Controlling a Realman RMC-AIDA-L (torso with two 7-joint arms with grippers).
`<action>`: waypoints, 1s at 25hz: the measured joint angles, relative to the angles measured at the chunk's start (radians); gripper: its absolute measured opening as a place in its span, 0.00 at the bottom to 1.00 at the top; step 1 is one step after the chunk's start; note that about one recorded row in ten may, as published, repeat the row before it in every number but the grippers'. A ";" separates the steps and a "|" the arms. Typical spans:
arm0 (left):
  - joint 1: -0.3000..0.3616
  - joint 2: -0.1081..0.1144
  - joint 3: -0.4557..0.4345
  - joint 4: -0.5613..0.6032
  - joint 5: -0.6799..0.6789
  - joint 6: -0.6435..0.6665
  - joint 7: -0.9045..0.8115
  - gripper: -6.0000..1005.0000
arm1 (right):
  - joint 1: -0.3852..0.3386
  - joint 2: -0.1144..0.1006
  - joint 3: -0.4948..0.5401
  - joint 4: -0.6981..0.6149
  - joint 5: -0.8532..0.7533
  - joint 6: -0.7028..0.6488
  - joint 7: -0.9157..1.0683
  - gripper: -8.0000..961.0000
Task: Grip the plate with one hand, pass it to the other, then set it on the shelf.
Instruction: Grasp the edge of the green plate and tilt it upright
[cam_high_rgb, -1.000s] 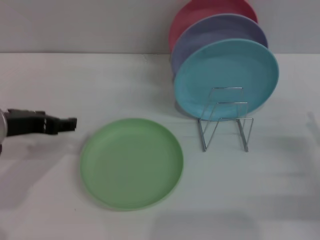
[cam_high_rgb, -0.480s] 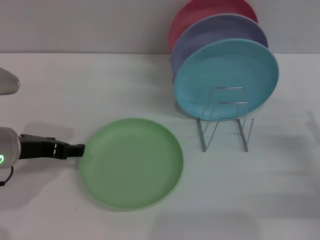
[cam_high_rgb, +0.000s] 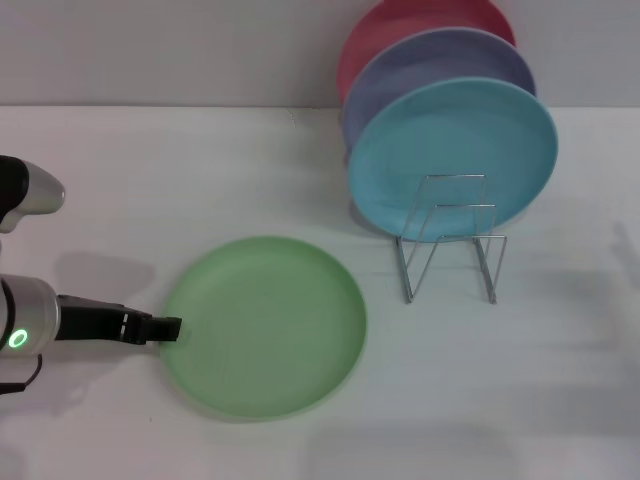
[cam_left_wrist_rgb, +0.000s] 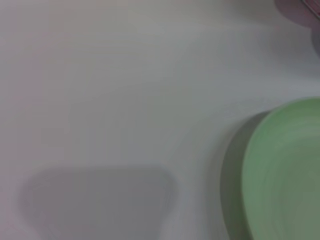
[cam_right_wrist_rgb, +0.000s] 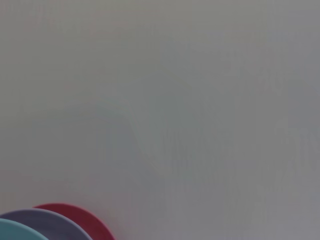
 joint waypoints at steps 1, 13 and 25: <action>0.000 0.000 0.000 0.000 0.000 0.000 0.000 0.73 | 0.000 0.000 -0.001 0.000 0.000 0.000 0.001 0.86; -0.033 0.003 0.002 -0.038 0.000 -0.025 -0.003 0.68 | 0.000 0.000 -0.003 0.000 0.000 0.000 0.007 0.86; -0.053 0.001 0.016 -0.048 0.001 -0.039 -0.001 0.50 | -0.007 0.000 -0.003 0.000 -0.002 0.009 0.008 0.86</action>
